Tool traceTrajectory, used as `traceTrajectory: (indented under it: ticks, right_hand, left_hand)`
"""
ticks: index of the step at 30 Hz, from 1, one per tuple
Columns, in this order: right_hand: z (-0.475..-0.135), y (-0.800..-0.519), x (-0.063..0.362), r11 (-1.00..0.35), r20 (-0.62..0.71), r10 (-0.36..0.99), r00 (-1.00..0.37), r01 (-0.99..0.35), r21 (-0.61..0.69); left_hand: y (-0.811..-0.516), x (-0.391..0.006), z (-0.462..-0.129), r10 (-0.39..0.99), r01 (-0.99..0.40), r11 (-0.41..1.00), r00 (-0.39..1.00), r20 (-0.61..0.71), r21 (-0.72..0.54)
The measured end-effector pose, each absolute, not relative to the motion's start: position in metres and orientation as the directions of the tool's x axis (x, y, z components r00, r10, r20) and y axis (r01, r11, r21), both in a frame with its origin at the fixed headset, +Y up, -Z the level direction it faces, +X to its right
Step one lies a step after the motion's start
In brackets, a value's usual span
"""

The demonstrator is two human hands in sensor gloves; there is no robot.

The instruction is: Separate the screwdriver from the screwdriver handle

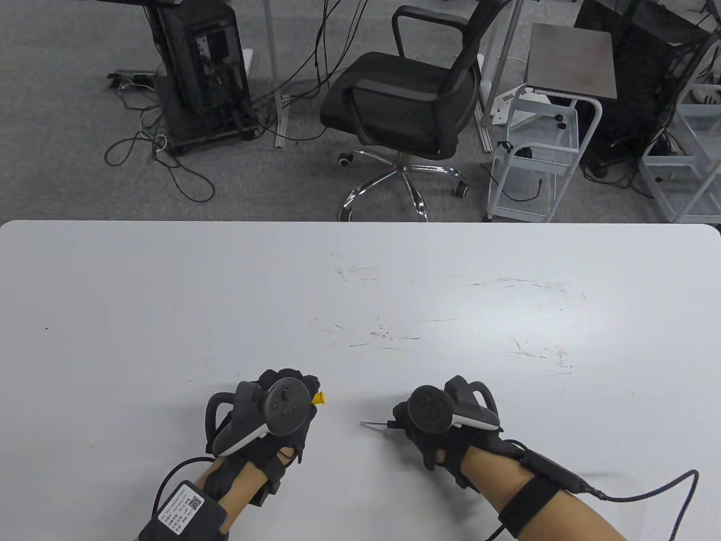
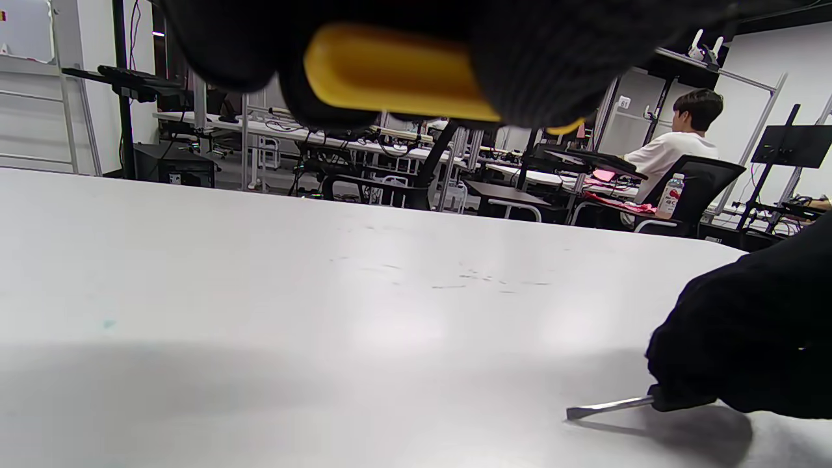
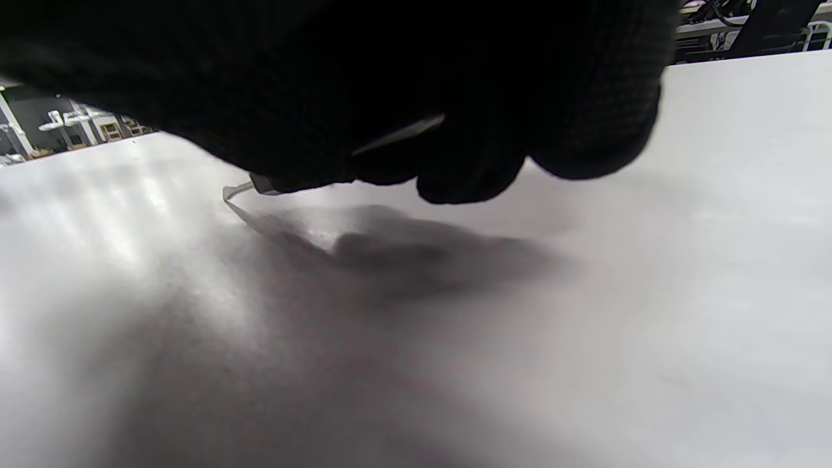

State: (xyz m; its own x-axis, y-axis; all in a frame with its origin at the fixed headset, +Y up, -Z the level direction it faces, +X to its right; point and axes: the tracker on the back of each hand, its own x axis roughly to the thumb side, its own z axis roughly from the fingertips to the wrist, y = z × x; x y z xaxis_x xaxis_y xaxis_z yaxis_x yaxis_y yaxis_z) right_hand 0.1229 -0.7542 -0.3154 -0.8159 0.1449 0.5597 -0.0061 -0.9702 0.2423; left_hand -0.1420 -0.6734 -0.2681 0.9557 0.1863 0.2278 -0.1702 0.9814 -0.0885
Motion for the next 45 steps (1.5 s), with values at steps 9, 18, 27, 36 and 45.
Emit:
traceTrajectory:
  ticks: [9, 18, 27, 36, 45]
  right_hand:
    - [-0.312, -0.761, 0.117, -0.98, 0.554, 0.041, -0.831, 0.074, 0.183]
    - [-0.31, -0.762, 0.115, -0.981, 0.549, 0.011, -0.836, 0.097, 0.167]
    - [-0.312, -0.75, 0.118, -0.982, 0.543, 0.042, -0.839, 0.064, 0.175]
    - [-0.312, -0.691, 0.139, -0.974, 0.502, 0.219, -0.837, -0.214, 0.068]
    - [-0.299, -0.653, 0.16, -0.907, 0.54, 0.348, -0.766, -0.42, -0.012]
  left_hand:
    - [-0.675, -0.14, -0.268, 0.183, -0.167, 0.982, 0.955, 0.232, -0.088]
    - [-0.674, -0.142, -0.268, 0.19, -0.175, 0.981, 0.955, 0.23, -0.081]
    - [-0.674, -0.145, -0.269, 0.187, -0.173, 0.981, 0.958, 0.217, -0.082]
    - [-0.684, -0.15, -0.276, 0.208, -0.185, 0.974, 0.96, 0.185, -0.134]
    - [-0.722, -0.16, -0.295, 0.267, -0.228, 0.926, 0.959, 0.096, -0.3]
